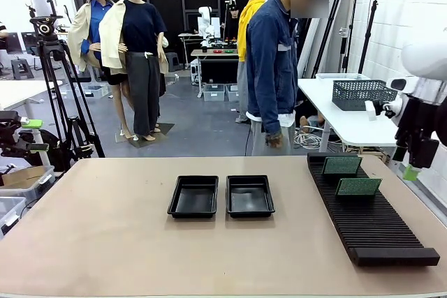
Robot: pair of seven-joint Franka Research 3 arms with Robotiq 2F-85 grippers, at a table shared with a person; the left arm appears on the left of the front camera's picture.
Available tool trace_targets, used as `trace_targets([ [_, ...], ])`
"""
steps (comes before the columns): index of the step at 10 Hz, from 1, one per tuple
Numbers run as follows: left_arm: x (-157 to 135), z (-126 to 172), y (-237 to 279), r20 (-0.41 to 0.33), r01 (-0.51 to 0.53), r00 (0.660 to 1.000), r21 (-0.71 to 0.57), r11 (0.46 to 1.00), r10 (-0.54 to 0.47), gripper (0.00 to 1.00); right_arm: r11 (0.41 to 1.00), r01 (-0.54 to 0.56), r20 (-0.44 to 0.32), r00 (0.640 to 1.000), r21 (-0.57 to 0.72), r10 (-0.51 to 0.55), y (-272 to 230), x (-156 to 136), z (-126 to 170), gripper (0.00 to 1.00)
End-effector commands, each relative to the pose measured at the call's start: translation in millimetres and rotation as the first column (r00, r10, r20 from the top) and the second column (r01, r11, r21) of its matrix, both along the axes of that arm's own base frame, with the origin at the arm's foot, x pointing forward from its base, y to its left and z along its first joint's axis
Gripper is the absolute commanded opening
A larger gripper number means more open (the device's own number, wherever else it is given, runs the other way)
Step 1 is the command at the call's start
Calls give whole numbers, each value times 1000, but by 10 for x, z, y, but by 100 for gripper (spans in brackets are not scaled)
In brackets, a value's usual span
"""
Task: Inspect and transfer BCBs to ESD trays.
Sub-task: Pick up the Blank PCB from the PCB Rack and place it in the left ESD tray.
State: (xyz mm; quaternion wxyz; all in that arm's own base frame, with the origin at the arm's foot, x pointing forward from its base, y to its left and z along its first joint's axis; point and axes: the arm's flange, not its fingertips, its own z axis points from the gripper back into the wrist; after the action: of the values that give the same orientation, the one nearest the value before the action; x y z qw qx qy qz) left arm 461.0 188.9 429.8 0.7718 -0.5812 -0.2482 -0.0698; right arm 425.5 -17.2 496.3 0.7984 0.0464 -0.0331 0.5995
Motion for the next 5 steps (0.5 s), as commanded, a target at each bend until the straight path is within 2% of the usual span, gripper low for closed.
trace_targets([
  [1,-3,15,6,1,-3,1000,2,1000,3,100,998,-68,26,997,19,67,36,181,-35,100],
  [4,-3,15,6,1,-3,1000,2,1000,3,100,991,-125,29,992,51,124,48,461,-138,100],
  [5,-3,15,6,1,-3,1000,2,1000,3,100,992,-112,30,993,50,111,61,562,-197,100],
])
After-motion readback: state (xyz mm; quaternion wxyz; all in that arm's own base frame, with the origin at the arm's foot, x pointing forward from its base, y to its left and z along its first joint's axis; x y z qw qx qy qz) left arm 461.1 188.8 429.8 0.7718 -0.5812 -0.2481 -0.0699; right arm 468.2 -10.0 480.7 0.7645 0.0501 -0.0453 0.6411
